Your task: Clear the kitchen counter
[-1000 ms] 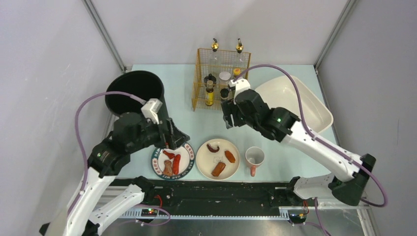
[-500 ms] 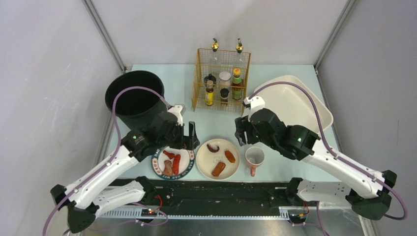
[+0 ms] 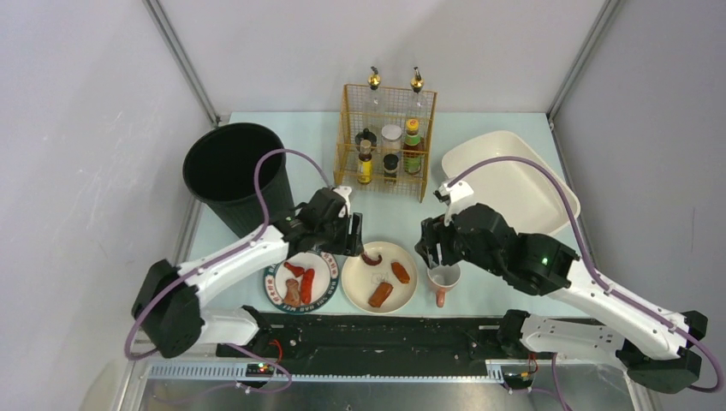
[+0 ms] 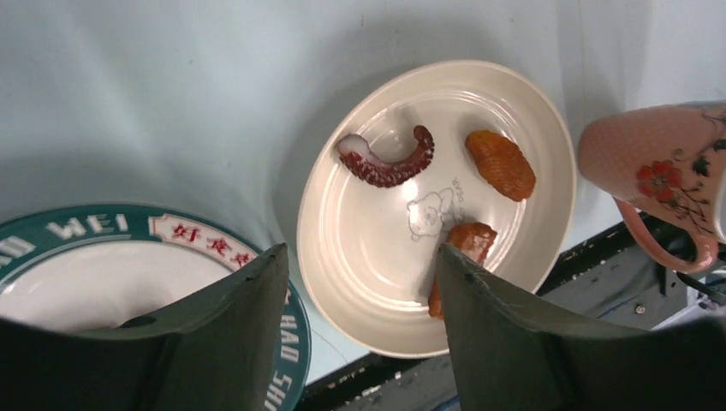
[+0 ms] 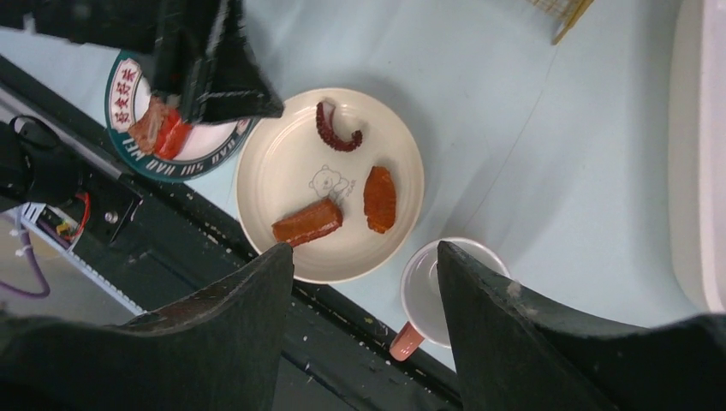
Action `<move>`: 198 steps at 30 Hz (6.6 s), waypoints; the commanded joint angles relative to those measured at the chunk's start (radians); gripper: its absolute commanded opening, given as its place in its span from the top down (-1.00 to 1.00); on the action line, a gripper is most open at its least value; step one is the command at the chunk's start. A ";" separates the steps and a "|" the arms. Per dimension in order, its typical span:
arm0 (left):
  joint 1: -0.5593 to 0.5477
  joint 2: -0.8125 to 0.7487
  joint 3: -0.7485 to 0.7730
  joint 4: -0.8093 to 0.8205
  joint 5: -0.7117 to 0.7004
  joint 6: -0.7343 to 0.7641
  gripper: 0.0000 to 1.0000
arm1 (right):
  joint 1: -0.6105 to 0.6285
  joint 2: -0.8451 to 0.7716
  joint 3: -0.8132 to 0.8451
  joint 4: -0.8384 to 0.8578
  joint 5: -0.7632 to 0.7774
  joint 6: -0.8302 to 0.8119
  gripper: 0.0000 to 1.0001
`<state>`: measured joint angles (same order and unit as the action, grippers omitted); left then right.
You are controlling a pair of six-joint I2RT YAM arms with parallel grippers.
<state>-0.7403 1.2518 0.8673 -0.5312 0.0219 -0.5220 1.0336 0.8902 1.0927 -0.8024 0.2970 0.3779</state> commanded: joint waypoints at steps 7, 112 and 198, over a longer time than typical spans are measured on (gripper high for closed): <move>0.080 0.200 0.016 0.133 0.133 0.090 -0.28 | 0.043 -0.063 -0.065 0.020 -0.035 0.036 -0.32; 0.989 -0.118 0.698 -0.320 0.415 -0.045 1.00 | 0.085 -0.163 0.023 -0.082 0.077 0.006 -0.32; 0.286 -0.027 0.585 0.239 -1.515 0.937 1.00 | 0.089 -0.255 -0.098 -0.052 -0.014 0.058 -0.32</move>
<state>-0.4343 1.2259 1.4342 -0.4129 -1.4155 0.3374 1.1175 0.6491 0.9951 -0.8810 0.2852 0.4194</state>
